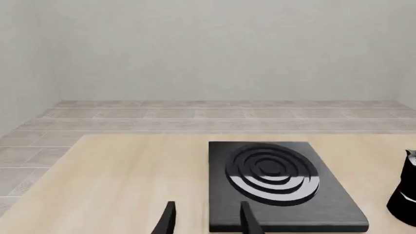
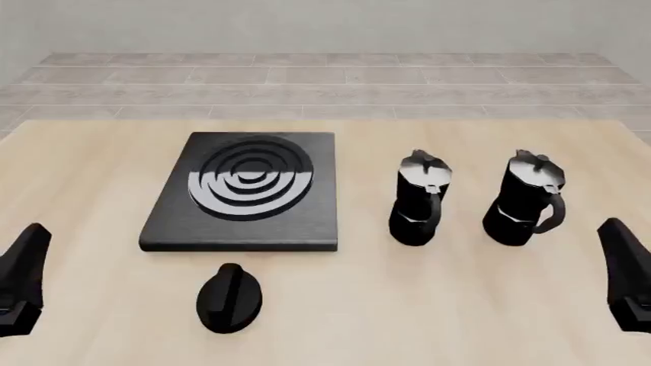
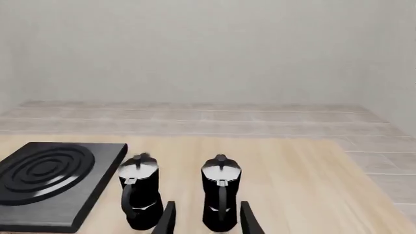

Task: Put both moka pots on the stove.

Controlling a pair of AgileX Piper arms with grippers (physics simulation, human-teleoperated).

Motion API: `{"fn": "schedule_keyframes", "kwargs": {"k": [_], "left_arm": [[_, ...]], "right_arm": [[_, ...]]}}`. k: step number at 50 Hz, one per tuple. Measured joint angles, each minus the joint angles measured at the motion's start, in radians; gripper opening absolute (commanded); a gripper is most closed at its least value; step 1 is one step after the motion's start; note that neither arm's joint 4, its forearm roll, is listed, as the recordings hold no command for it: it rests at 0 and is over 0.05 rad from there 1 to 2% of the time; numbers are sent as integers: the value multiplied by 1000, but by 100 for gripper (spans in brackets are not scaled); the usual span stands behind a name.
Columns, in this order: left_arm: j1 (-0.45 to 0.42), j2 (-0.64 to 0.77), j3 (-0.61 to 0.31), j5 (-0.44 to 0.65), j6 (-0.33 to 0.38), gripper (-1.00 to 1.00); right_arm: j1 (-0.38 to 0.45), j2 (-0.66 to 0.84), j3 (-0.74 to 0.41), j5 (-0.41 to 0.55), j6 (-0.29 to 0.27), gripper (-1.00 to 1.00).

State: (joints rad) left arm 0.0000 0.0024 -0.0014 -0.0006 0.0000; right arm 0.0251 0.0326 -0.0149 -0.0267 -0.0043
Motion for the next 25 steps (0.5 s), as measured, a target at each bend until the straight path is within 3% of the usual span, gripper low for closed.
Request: {"fn": "schedule_keyframes", "kwargs": {"k": [14,25], "left_arm": [[0,4,-2,-1,0,100],[0,5,-3,-1,0,100]], "right_arm": [[-4,11,11,10,-12,100],[101,164,-18,-101,-80,100]]}}
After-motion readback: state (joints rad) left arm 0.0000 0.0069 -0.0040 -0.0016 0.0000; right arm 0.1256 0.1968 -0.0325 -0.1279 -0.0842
